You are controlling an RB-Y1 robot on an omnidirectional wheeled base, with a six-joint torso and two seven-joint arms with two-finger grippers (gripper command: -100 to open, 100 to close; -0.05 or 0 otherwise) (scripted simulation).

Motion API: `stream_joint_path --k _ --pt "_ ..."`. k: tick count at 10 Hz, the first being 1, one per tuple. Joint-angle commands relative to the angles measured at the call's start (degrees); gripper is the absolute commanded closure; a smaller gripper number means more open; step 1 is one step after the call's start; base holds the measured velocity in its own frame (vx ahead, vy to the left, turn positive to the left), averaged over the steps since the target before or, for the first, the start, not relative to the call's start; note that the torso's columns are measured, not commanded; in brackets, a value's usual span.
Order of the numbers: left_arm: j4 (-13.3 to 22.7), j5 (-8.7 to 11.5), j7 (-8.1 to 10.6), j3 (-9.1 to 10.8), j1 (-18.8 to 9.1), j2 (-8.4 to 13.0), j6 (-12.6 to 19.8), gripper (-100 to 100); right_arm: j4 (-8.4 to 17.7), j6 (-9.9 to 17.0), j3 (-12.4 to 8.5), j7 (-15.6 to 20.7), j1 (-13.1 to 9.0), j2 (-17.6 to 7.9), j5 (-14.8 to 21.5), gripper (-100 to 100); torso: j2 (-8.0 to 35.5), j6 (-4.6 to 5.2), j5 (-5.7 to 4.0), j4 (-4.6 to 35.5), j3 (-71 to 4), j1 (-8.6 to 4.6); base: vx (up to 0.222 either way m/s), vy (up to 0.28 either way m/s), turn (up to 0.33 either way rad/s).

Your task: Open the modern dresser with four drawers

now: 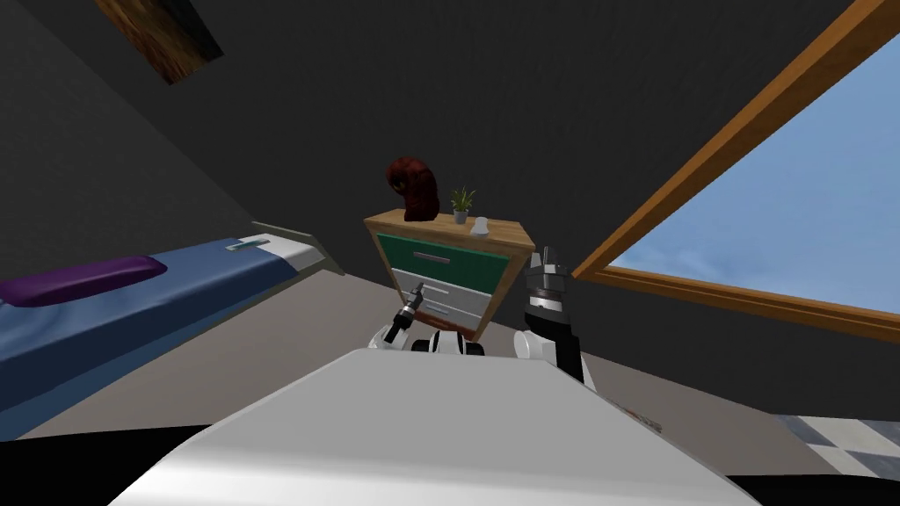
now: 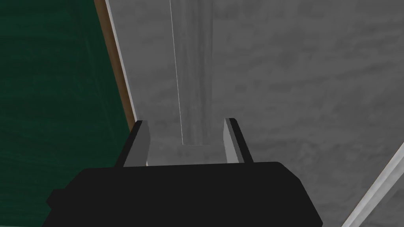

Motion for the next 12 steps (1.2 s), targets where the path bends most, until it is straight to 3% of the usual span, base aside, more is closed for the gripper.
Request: stream_joint_path --k 1,10,11,12 --pt "-3.2 0.4 -2.00 1.77 3.6 -1.4 0.3 100 0.0 0.0 0.0 0.0 0.0 0.0 0.0 0 0.3 0.06 -0.11 0.2 0.2 -0.12 0.011 0.074 -0.248" --pt "-14.6 2.1 -9.49 9.18 16.3 -7.1 1.3 100 0.0 0.0 0.0 0.0 0.0 0.0 0.0 0 0.3 -0.08 -0.11 0.0 0.3 -0.12 -0.018 0.058 -0.275" --pt "-14.6 2.1 -9.49 9.18 16.7 -7.1 1.3 100 0.0 0.0 0.0 0.0 0.0 0.0 0.0 0 0.4 -0.31 -0.18 0.0 0.3 0.08 -0.020 0.020 0.015" --pt "-13.5 1.8 -9.41 8.46 15.4 -7.5 0.8 100 0.0 0.0 0.0 0.0 0.0 0.0 0.0 0 0.4 -0.48 -0.17 0.0 0.3 0.26 -0.009 -0.009 -0.007"
